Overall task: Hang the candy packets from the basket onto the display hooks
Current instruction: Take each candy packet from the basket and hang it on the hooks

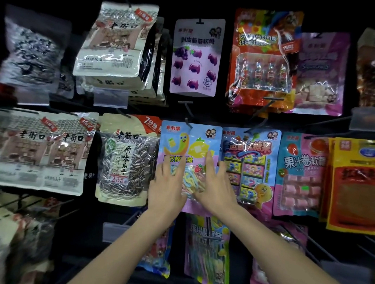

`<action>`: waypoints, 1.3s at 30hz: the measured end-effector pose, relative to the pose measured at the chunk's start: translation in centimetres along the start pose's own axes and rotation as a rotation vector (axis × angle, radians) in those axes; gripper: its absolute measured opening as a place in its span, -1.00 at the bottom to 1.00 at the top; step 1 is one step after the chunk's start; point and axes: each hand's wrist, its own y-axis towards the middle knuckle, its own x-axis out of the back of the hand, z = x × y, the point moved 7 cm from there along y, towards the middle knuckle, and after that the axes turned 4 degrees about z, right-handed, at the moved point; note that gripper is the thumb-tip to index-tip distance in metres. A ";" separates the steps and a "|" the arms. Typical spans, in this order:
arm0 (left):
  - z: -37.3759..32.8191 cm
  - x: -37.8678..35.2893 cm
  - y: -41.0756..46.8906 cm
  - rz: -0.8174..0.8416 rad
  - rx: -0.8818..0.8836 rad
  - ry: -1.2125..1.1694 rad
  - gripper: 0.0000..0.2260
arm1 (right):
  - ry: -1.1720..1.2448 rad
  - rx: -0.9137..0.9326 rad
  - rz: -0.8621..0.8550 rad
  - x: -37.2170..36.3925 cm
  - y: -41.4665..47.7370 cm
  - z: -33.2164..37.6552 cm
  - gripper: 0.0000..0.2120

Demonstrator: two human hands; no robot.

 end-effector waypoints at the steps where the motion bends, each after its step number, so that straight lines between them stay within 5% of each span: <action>1: 0.0 0.1 0.0 -0.001 0.005 0.012 0.00 | 0.005 0.001 0.010 0.1 -0.1 0.0 0.16; 7: -0.2 0.6 -0.4 0.038 0.018 0.042 -0.03 | -0.021 0.002 0.042 1.1 -1.0 -0.3 -0.02; 19: -2.2 5.2 -6.8 0.068 -0.145 0.051 -0.22 | 0.022 0.108 0.125 4.8 -8.0 -0.5 -0.05; 30: -8.1 4.5 -22.2 0.125 -0.338 -0.047 -0.31 | 0.106 0.113 0.258 7.7 -26.3 -6.6 -0.24; 39: -13.4 -4.3 -36.9 0.397 -0.437 -0.178 -0.38 | 0.138 0.018 0.610 0.6 -43.9 -15.3 -0.28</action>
